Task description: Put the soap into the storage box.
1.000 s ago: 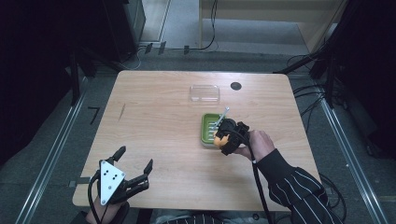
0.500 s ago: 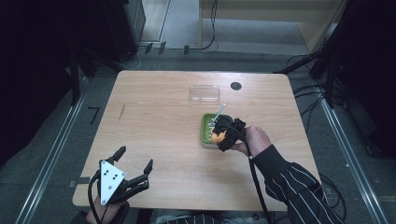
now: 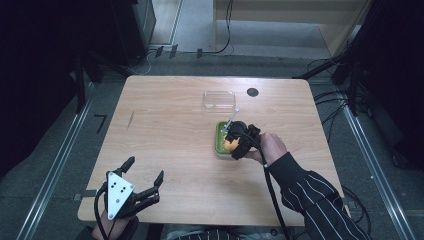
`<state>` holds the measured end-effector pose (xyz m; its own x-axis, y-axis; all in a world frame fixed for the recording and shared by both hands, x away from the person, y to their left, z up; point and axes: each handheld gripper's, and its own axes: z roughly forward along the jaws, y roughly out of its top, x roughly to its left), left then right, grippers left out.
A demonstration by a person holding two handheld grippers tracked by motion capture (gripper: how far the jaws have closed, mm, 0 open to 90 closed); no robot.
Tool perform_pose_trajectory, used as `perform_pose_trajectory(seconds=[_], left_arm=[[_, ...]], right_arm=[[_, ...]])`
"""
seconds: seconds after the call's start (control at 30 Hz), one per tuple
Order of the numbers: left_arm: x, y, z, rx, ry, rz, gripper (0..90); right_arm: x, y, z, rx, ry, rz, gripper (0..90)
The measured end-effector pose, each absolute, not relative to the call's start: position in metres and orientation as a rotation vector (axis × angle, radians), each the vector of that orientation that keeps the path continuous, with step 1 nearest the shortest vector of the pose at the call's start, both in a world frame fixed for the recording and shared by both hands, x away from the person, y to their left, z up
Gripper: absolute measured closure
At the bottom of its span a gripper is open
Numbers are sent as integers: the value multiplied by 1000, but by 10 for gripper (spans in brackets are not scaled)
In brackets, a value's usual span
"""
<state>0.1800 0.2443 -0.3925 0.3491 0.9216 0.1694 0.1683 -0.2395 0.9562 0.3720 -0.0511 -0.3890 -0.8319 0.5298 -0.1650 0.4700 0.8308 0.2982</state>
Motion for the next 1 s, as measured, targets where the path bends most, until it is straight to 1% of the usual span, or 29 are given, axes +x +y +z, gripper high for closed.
perform_pose_trajectory(seconds=[1.0], left_arm=[[180,245,-393,1658,989,989,130]], right_arm=[[393,-42,-395,785,2770,357,398]])
